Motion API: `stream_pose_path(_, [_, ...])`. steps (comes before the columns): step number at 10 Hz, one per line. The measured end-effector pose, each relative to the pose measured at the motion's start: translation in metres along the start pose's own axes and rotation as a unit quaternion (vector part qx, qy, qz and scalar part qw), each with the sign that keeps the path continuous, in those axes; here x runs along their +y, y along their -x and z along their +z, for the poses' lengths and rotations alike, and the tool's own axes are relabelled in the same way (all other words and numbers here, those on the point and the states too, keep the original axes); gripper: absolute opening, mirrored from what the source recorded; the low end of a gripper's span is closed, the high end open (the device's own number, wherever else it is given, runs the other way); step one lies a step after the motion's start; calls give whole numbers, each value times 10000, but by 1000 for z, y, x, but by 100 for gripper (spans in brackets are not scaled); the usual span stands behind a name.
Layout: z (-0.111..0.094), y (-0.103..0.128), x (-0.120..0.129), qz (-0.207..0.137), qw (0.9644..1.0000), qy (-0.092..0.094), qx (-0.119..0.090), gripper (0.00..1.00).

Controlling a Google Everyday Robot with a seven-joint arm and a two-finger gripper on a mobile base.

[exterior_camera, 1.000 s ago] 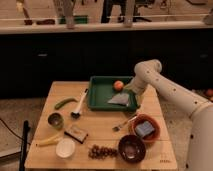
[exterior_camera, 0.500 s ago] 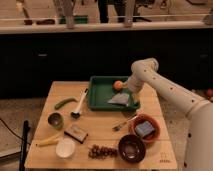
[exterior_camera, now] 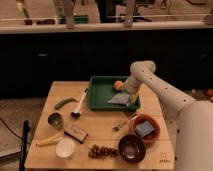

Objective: Place towel in table surface

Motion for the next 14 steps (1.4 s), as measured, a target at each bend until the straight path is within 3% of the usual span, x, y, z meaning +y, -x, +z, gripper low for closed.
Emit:
stream_pose_path(4, [32, 6, -7, -147, 9989, 266, -352, 80])
stream_pose_path(8, [47, 6, -2, -149, 9968, 589, -520, 79])
stream_pose_path(11, [56, 8, 2, -143, 9948, 781, -639, 51])
stream_pose_path(14, [55, 6, 2, -125, 9947, 788, -651, 21])
